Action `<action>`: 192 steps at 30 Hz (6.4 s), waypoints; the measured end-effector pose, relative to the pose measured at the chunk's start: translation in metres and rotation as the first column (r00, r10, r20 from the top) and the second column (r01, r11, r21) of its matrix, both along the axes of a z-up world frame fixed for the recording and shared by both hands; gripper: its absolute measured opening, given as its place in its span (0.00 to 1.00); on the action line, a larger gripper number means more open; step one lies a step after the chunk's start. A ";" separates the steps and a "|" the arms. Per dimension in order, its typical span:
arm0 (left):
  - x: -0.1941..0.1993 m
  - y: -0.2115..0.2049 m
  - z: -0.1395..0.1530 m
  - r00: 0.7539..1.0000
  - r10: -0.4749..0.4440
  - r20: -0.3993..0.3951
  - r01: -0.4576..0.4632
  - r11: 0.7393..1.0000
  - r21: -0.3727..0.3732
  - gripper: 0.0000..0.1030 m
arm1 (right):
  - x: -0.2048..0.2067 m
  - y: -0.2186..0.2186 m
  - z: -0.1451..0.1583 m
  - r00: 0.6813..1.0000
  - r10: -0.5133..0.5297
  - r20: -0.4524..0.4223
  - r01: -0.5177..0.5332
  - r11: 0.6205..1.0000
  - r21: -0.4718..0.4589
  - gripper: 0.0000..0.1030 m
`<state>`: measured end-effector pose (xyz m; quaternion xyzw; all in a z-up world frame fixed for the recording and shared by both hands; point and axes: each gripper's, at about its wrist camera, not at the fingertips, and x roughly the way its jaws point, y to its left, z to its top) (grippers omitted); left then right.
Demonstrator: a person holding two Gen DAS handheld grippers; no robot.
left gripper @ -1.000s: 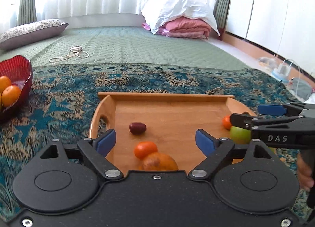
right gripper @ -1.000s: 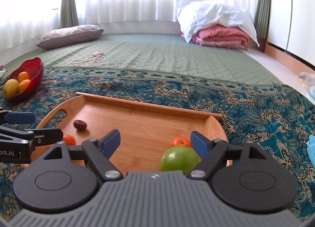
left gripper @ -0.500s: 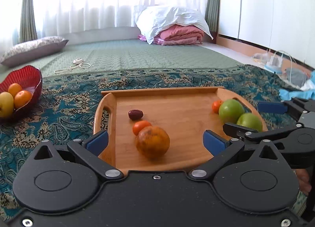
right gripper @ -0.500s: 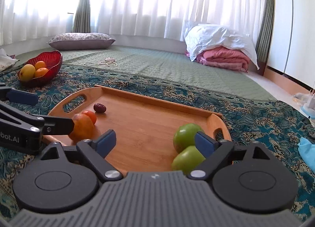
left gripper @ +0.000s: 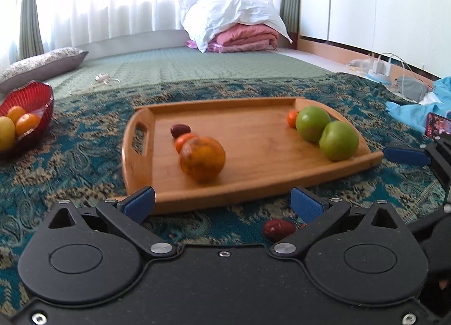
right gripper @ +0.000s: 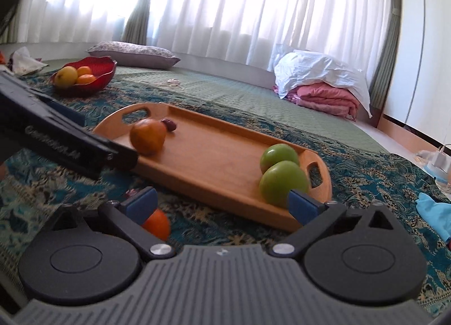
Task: Organize fruits
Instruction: 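Lift both open tools away from the tray, then close right gripper on another tangerine while left tool moves to another red date, then close left gripper on the red date while right tool holds the tangerine, then carry the date in the left tool while right tool carries the tangerine over the tray, then open left gripper releasing the date while right gripper releases the tangerine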
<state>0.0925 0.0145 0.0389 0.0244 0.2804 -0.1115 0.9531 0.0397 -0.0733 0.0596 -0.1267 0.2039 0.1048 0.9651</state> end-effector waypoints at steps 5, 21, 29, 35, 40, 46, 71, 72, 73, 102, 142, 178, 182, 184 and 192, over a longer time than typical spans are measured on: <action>-0.002 -0.003 -0.007 0.999 -0.029 -0.023 0.029 1.000 -0.006 1.00 | -0.009 0.013 -0.010 0.997 0.064 -0.041 -0.064 0.998 -0.003 0.97; -0.006 0.001 -0.014 1.000 -0.024 -0.017 0.024 1.000 -0.008 1.00 | -0.008 0.028 -0.023 0.988 0.072 -0.135 -0.056 0.992 0.117 0.44; -0.006 0.001 -0.022 1.000 -0.014 -0.028 0.013 1.000 -0.024 1.00 | -0.013 0.014 -0.017 0.995 -0.001 -0.098 0.009 0.996 0.085 0.44; -0.006 -0.008 -0.026 0.998 -0.045 -0.037 0.043 0.998 -0.043 1.00 | -0.016 0.002 -0.015 0.996 -0.064 -0.062 0.067 0.996 0.055 0.44; -0.004 -0.022 -0.028 0.997 -0.077 -0.031 0.075 0.997 -0.034 0.98 | -0.015 -0.008 -0.014 0.993 -0.100 -0.061 0.104 0.993 0.059 0.44; 0.000 -0.032 -0.029 0.994 -0.099 -0.052 0.096 0.994 -0.059 0.84 | -0.011 -0.014 -0.014 0.990 -0.120 -0.068 0.125 0.990 0.066 0.44; -0.004 -0.044 -0.035 0.993 -0.101 -0.053 0.101 0.995 -0.002 0.27 | -0.006 -0.015 -0.015 0.987 -0.140 -0.079 0.147 0.985 0.085 0.44; -0.005 -0.044 -0.033 0.994 -0.100 -0.047 0.100 0.995 -0.003 0.27 | -0.005 -0.015 -0.015 0.987 -0.140 -0.079 0.147 0.985 0.088 0.44; -0.005 -0.043 -0.032 0.994 -0.099 -0.039 0.099 0.995 -0.004 0.27 | -0.005 -0.015 -0.014 0.987 -0.140 -0.079 0.147 0.985 0.090 0.44; 0.092 -0.027 0.023 0.999 0.031 0.018 -0.030 0.997 -0.076 0.27 | 0.089 -0.017 0.027 0.984 -0.150 -0.093 0.167 0.964 0.209 0.44; 0.179 -0.025 -0.011 0.990 0.062 -0.124 -0.065 0.998 -0.024 0.27 | 0.171 0.003 0.005 0.969 -0.100 -0.227 0.117 0.991 0.063 0.44; 0.160 -0.017 0.007 0.991 0.086 -0.098 -0.091 0.995 -0.045 0.55 | 0.158 -0.001 0.017 0.972 -0.087 -0.220 0.116 0.985 0.124 0.69; 0.151 -0.015 0.015 0.993 0.092 -0.072 -0.095 0.995 -0.036 0.64 | 0.152 -0.003 0.023 0.975 -0.093 -0.202 0.119 0.986 0.120 0.72; 0.147 -0.015 0.019 0.994 0.094 -0.062 -0.096 0.995 -0.035 0.69 | 0.149 -0.003 0.026 0.977 -0.096 -0.192 0.120 0.986 0.118 0.74; 0.133 -0.008 0.028 0.993 0.114 -0.036 -0.115 0.993 -0.036 0.82 | 0.139 -0.009 0.033 0.977 -0.131 -0.170 0.155 0.979 0.133 0.84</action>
